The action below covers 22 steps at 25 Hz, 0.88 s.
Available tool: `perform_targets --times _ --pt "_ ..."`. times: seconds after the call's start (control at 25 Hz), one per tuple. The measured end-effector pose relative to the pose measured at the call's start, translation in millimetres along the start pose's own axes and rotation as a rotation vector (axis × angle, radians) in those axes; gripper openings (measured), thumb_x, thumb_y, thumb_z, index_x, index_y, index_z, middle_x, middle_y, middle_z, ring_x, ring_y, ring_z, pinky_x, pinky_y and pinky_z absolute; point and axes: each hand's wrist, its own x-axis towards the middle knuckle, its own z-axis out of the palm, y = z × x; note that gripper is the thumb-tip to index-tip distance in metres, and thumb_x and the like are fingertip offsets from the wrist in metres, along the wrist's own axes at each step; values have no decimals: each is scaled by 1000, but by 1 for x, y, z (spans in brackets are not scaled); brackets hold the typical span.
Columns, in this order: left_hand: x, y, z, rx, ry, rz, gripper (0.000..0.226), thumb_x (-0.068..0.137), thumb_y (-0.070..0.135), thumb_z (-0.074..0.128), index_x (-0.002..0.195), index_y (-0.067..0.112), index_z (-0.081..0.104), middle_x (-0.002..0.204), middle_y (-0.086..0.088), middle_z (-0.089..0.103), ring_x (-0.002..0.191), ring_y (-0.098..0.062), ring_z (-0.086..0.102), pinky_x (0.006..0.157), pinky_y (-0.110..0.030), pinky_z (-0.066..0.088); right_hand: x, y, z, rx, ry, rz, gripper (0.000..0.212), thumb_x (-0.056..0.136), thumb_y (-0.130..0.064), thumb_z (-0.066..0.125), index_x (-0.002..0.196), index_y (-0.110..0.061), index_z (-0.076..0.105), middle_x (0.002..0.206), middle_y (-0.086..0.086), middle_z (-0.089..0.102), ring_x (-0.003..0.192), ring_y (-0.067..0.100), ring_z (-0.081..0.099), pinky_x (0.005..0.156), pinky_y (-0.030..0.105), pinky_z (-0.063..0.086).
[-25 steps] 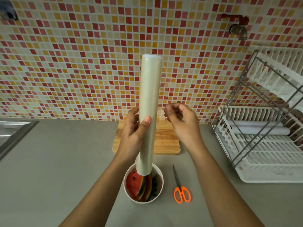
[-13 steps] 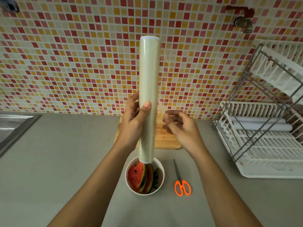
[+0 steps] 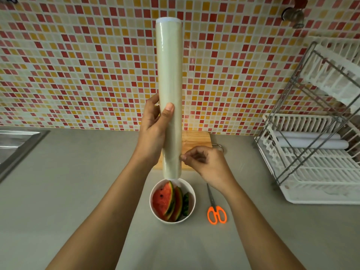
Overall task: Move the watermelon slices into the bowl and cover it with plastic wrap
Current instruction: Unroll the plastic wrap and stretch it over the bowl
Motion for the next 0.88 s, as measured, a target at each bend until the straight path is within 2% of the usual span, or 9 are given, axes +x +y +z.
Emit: perform_targets --times 0.12,0.24,0.32,0.4,0.56,0.72,0.76,0.84,0.88 --pt "1 1 -3 34 -1 21 35 91 37 53 125 34 45 105 11 62 89 -4 64 74 -23 54 2 3 -5 -90 41 -21 10 83 -27 68 75 -21 66 76 1 71 75 16 68 75 35 55" --pt "4 1 -3 22 19 23 30 93 34 52 123 35 45 93 24 65 89 -3 64 75 -22 54 0 3 -3 8 23 48 9 82 -36 67 81 -27 66 79 -6 72 77 16 69 79 40 56" --pt "5 2 -1 16 25 27 29 93 33 51 122 35 46 93 26 65 89 -2 64 74 -21 54 -2 2 4 36 0 80 12 77 -41 71 78 -29 68 75 -10 72 73 11 69 77 36 55" --pt "7 4 -1 10 23 25 28 93 34 51 121 36 46 91 26 65 87 -1 64 72 -20 53 -1 5 4 -2 25 62 10 78 -34 73 72 -27 68 72 -7 72 72 11 69 78 38 55" --pt "10 5 -3 -35 38 8 32 94 34 50 125 29 46 92 21 65 86 -3 64 74 -25 54 1 13 -1 40 -22 3 9 88 -24 63 79 -25 62 83 3 72 83 18 69 83 41 54" --pt "11 6 -4 -18 31 -21 34 92 38 51 125 29 47 95 16 65 85 -5 64 74 -26 55 -3 26 1 133 -55 40 8 86 -17 65 83 -23 61 76 -3 69 79 17 70 84 38 55" --pt "9 5 -4 -3 14 -51 36 91 41 51 125 30 48 98 11 63 86 -8 64 73 -28 55 -4 30 -3 114 -91 73 6 85 -25 67 86 -25 62 79 -5 70 81 15 69 85 37 55" --pt "3 -1 -5 52 -17 -138 44 89 47 52 128 29 47 100 7 62 86 -11 65 71 -30 57 -9 32 -11 96 -153 137 29 77 -53 63 98 -33 60 96 -11 68 92 7 66 85 30 53" --pt "-2 -6 -5 81 -26 -183 46 89 49 52 129 30 46 101 6 62 88 -11 65 70 -29 57 -9 31 -12 119 -103 137 41 72 -64 57 102 -36 59 102 -13 67 95 5 65 84 27 52"
